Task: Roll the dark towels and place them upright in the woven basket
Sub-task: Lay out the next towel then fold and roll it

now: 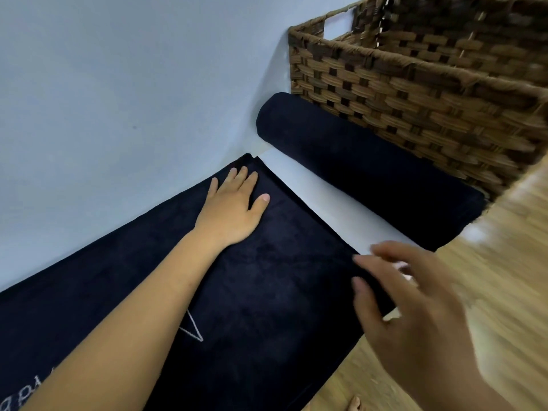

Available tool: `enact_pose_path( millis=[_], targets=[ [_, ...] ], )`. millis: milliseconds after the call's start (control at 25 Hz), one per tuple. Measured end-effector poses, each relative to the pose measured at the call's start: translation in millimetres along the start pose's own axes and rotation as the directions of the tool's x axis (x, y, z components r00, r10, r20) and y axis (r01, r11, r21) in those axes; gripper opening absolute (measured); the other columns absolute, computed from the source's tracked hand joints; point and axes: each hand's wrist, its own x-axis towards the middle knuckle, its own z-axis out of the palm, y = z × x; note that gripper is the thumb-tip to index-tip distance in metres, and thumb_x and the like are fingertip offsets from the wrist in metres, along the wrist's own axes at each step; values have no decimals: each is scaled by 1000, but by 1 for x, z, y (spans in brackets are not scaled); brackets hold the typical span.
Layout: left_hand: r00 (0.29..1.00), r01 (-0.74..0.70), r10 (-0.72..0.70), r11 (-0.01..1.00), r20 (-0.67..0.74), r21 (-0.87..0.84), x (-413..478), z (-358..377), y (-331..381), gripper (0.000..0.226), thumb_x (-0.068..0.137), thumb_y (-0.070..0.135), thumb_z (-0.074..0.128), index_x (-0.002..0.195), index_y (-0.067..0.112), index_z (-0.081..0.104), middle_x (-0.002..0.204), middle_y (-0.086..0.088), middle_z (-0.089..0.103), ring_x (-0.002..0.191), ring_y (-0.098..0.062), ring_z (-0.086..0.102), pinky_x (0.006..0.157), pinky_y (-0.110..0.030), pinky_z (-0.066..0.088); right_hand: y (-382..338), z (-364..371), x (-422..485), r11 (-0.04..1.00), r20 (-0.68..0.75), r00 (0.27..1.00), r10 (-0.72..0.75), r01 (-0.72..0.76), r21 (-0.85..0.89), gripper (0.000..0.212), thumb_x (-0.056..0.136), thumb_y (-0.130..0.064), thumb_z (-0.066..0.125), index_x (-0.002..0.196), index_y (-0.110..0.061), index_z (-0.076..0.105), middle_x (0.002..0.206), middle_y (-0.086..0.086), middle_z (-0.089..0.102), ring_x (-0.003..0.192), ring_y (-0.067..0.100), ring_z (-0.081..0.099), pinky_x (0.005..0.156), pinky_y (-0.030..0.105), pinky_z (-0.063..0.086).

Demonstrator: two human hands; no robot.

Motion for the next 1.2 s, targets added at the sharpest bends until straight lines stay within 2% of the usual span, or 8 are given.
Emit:
enact_pose_path(
  millis=[80,200,480,640,760,880,1000,1200],
  targets=[
    [1000,4,-5,999,29,53,5,1,0,65,100,54,21,157,24,9,165,1,1,152,-18,-5,122,-47,-4,-19,18,-2,986,200,967,-159,166,-19,38,92,-36,57,123,-17,67,130,9,60,120,28,57,99,43,47],
    [998,10,-16,995,55,95,8,1,1,68,98,59,20,157,27,4,165,3,-4,151,-19,-9,122,-48,-5,-25,42,-10,945,500,853,-151,273,-179,61,97,-62,29,145,-27,43,154,9,38,146,28,28,114,46,21],
    [997,70,-71,994,16,78,18,-1,3,69,97,60,22,157,27,9,165,2,2,152,-20,1,123,-43,3,-5,36,-14,957,454,890,-38,164,-241,59,99,-59,24,147,-30,42,156,-3,33,147,17,23,116,45,16],
    [994,21,-29,997,-110,-76,14,3,1,52,104,37,29,152,18,32,161,-4,23,150,-25,13,122,-39,9,20,15,-23,995,173,982,70,-57,-83,40,94,-44,47,112,-22,74,126,-9,65,126,10,54,103,42,43],
    [929,13,-88,979,-360,-204,15,2,-3,32,100,21,48,123,11,67,131,-8,60,128,-28,42,108,-33,34,18,1,-18,905,27,911,412,-413,107,15,84,-40,73,72,-32,76,94,-19,67,89,7,64,73,17,46],
    [909,43,-160,955,-386,-295,20,-3,-3,17,93,15,60,100,12,75,102,-2,63,94,-20,57,83,-29,47,19,2,-11,597,185,681,708,-718,358,14,75,-29,81,70,-28,69,76,-6,65,68,17,67,57,21,45],
    [929,172,-306,855,-209,-490,31,-18,-2,7,85,12,71,87,18,74,80,5,62,77,-13,60,68,-18,45,19,-4,-2,419,364,572,735,-806,419,28,70,-21,86,90,-24,66,76,8,68,54,23,67,59,31,49],
    [913,310,-408,727,-23,-613,37,-32,-2,10,78,11,78,83,19,75,78,4,65,70,-8,58,58,-15,42,23,-20,14,525,504,613,608,-787,324,20,71,-16,84,86,-24,72,68,-4,71,55,15,61,57,27,51]
  ],
)
